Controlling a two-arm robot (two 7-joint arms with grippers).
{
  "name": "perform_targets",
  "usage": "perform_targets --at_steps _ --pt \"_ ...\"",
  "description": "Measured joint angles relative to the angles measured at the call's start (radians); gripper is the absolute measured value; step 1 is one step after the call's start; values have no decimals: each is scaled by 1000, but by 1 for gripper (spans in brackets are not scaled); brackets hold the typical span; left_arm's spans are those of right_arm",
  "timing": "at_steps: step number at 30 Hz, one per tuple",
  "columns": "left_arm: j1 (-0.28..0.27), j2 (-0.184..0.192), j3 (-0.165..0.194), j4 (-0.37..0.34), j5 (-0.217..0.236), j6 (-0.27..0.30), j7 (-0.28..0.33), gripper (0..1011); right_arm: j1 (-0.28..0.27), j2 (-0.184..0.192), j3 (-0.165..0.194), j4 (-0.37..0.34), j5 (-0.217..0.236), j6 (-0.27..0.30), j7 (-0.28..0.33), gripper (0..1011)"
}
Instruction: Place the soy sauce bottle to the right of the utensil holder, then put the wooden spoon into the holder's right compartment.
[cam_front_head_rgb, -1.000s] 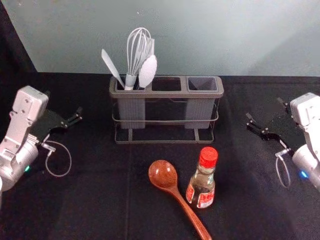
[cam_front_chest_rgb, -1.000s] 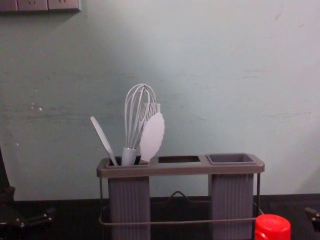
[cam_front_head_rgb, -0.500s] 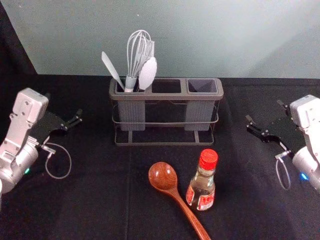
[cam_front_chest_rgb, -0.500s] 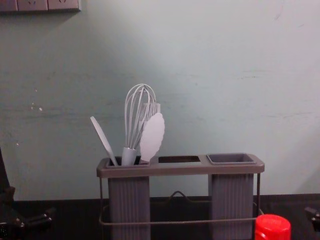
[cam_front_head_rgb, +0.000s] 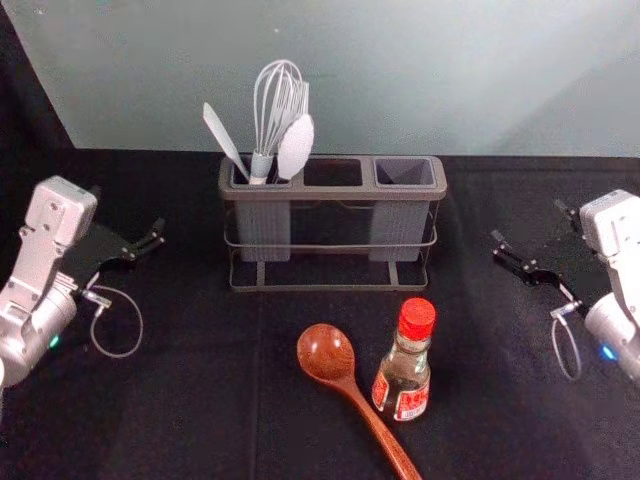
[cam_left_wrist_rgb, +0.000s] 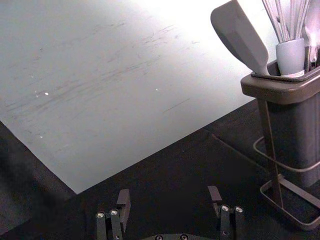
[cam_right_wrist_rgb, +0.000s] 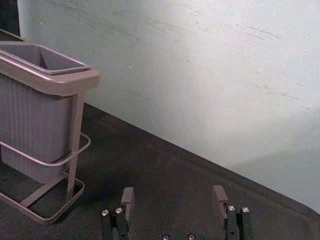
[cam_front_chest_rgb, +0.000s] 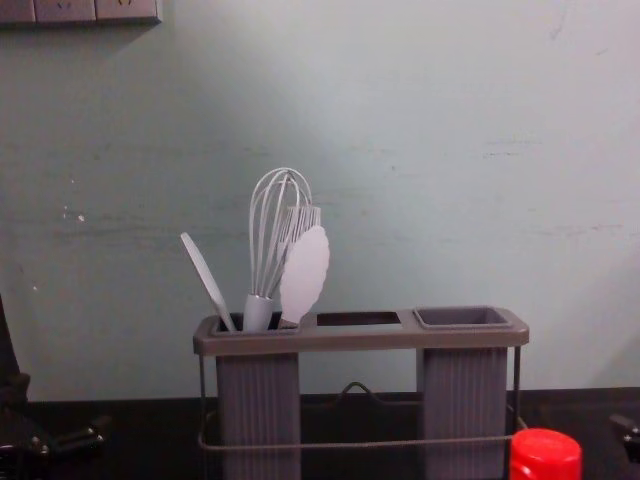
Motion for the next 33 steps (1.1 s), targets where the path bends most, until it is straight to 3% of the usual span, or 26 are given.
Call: perform_targets --at_steps 19,25,33 --pt "0 0 0 0 0 0 0 1011 -7 -2 6 -4 -4 0 0 1002" --pt "0 0 0 0 0 0 0 1011 -44 9 24 -45 -19 0 2 1003" --pt "0 0 0 0 0 0 0 1011 -136 38 60 -144 -16 -5 6 1003"
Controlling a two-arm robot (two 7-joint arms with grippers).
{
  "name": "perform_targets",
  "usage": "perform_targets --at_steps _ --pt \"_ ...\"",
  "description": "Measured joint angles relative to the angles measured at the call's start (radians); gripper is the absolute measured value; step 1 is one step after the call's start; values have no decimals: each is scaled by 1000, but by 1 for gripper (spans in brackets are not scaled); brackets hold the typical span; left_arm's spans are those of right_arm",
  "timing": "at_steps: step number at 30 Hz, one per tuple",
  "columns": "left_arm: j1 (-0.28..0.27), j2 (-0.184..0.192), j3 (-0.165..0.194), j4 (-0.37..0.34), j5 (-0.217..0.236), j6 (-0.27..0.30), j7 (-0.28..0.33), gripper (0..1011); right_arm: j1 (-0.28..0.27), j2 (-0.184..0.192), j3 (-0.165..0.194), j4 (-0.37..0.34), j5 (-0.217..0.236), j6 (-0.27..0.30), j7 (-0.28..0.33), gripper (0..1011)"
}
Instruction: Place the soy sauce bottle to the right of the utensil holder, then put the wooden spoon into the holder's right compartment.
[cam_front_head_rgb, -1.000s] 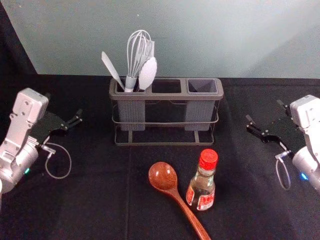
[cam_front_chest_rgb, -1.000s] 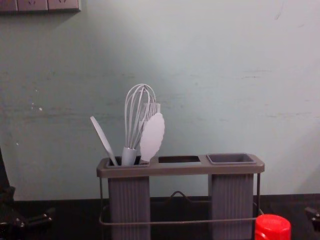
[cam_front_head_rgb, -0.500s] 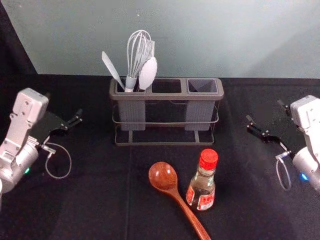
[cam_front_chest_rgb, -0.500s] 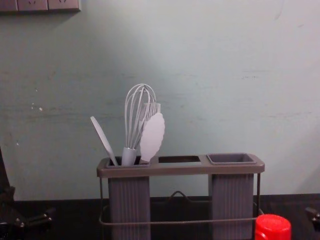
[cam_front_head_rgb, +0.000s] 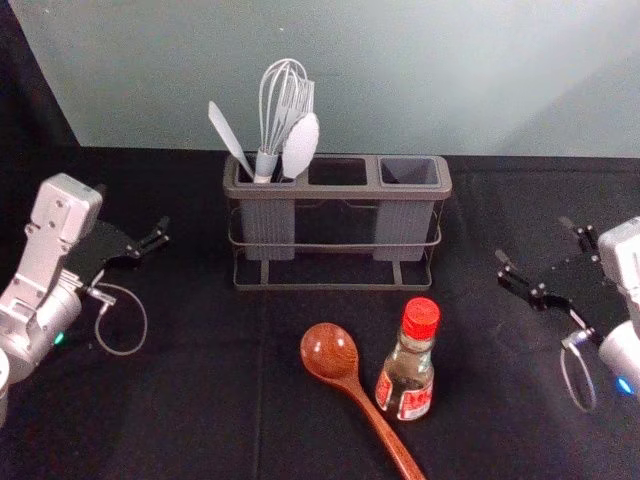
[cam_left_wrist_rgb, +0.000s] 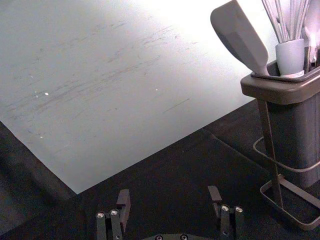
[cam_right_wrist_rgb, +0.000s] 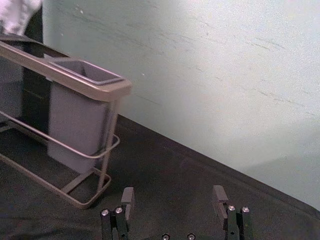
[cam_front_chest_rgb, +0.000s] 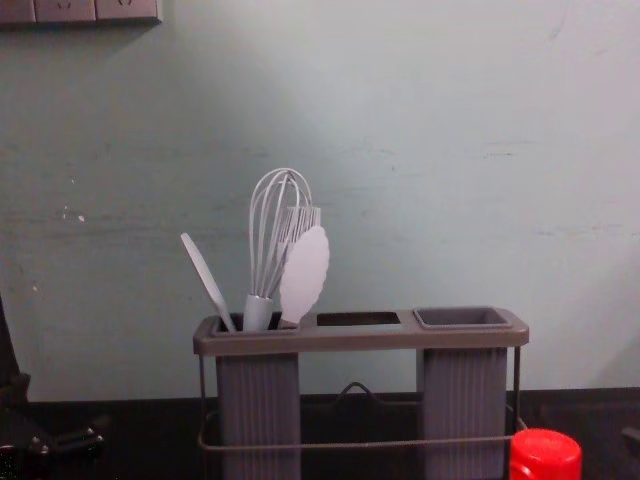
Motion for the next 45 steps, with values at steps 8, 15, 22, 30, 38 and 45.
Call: perform_targets --at_steps 8,15,22,30,38,45 --pt "0 0 0 0 0 0 0 1011 -102 39 36 -118 -8 -4 0 1002" --pt "0 0 0 0 0 0 0 1011 -170 68 64 -200 -4 -2 16 1002" --pt "0 0 0 0 0 0 0 1011 -248 108 108 -276 53 -24 78 1003" --pt "0 0 0 0 0 0 0 1011 -339 159 161 -330 135 -81 179 1002" --pt "0 0 0 0 0 0 0 1011 -381 172 182 -332 235 -140 299 1002" --pt "0 0 0 0 0 0 0 1011 -362 143 157 -334 253 -134 356 1003"
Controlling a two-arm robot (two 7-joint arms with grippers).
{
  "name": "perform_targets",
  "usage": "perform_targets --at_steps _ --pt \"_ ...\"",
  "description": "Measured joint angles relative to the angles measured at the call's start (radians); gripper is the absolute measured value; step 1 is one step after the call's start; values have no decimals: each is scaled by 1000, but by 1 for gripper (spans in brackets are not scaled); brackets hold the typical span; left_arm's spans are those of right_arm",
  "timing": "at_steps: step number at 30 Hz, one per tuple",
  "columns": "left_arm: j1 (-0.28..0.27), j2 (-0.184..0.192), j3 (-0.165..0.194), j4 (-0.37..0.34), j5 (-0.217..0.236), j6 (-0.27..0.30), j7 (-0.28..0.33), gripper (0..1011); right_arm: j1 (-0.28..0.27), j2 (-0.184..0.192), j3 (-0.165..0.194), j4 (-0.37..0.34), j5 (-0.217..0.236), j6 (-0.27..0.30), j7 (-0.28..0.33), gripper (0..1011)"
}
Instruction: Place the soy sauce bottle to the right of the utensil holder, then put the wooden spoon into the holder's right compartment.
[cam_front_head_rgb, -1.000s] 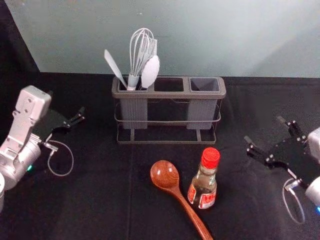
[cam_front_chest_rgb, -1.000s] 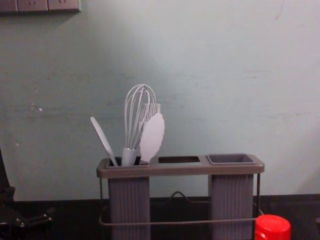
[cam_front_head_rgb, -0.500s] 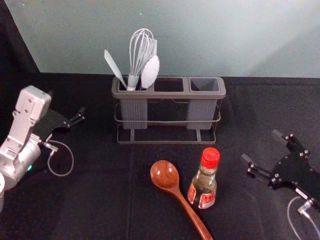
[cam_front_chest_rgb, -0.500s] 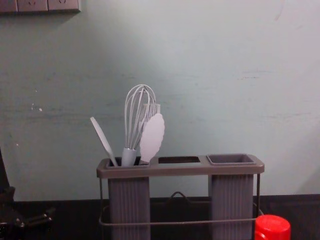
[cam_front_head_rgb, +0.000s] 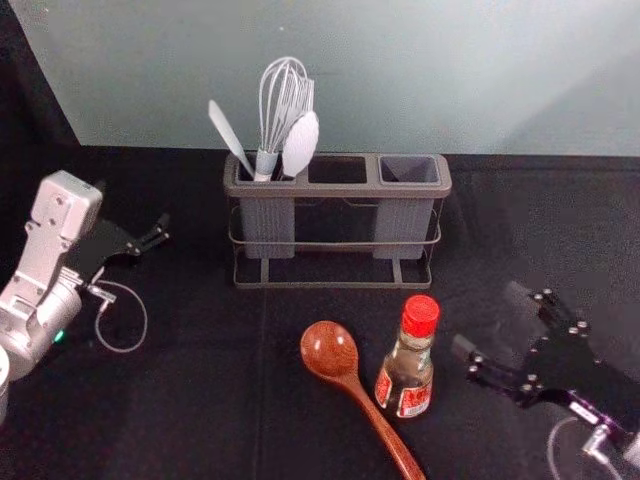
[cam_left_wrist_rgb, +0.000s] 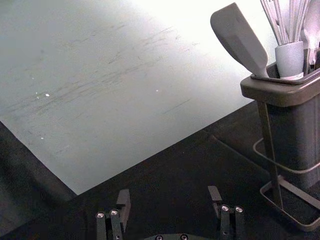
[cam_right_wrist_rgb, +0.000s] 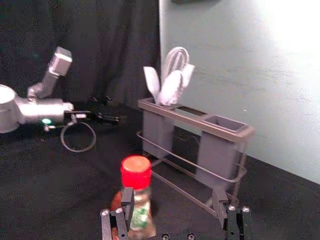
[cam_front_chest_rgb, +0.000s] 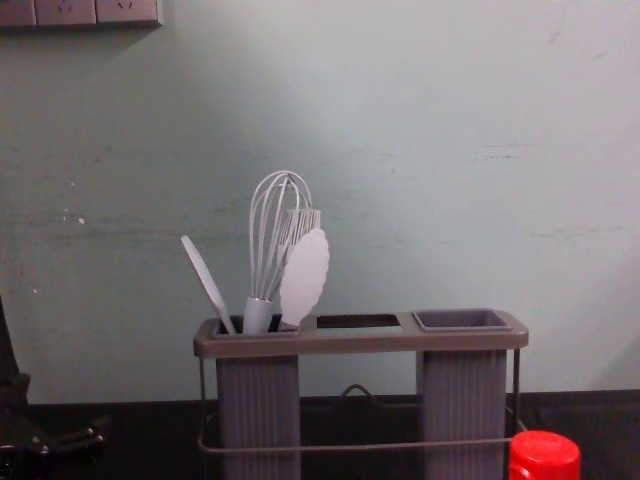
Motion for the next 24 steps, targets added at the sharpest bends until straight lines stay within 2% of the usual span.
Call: perform_targets --at_steps 11,14,24 --pt "0 0 0 0 0 0 0 1011 68 -88 -61 23 -12 30 46 1003" --pt "0 0 0 0 0 0 0 1011 98 -127 -81 49 -28 32 58 1003" --pt "0 0 0 0 0 0 0 1011 148 -203 -108 99 -73 41 67 1003"
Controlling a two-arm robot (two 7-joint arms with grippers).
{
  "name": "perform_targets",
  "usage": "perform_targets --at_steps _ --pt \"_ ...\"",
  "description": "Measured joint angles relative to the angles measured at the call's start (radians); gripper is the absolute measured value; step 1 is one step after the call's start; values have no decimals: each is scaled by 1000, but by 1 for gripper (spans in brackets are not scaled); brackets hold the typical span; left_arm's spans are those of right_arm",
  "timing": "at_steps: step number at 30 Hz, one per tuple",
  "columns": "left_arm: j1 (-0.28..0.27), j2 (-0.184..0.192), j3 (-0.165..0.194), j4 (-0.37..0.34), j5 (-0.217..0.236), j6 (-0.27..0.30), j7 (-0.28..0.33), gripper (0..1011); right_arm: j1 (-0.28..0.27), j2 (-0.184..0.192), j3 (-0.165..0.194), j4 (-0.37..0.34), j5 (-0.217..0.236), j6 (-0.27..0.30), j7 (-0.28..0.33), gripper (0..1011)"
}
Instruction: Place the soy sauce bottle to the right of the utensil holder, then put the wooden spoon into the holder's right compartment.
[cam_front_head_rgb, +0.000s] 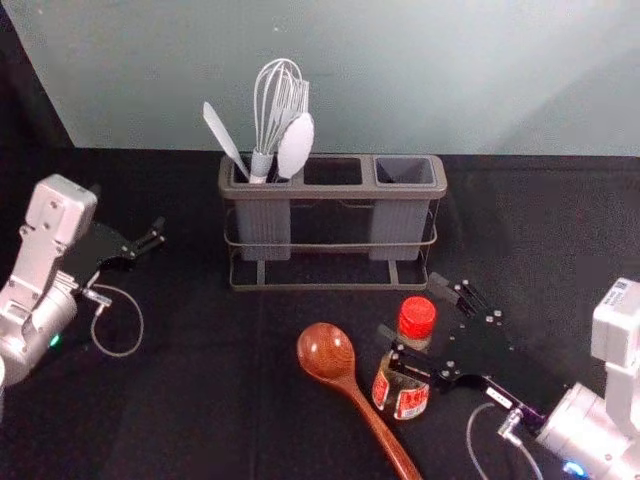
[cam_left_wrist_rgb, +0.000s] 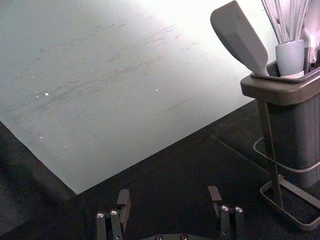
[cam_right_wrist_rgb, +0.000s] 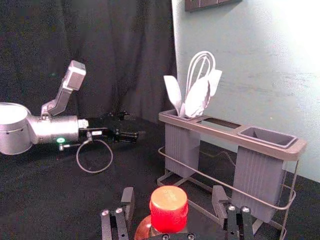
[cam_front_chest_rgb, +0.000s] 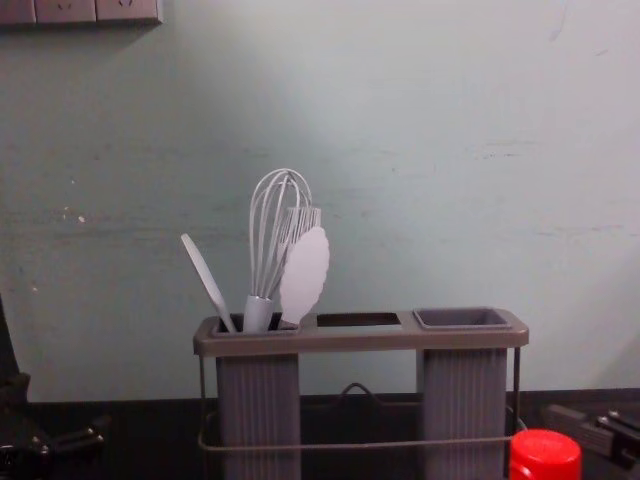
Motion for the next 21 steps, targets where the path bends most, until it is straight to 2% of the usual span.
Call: perform_targets --at_steps 10,17,21 --pt "0 0 0 0 0 0 0 1011 8 -38 6 10 -16 21 9 1002" --pt "0 0 0 0 0 0 0 1011 -4 -49 19 5 -22 24 18 1002" --pt "0 0 0 0 0 0 0 1011 -15 -54 30 -3 -25 27 25 947"
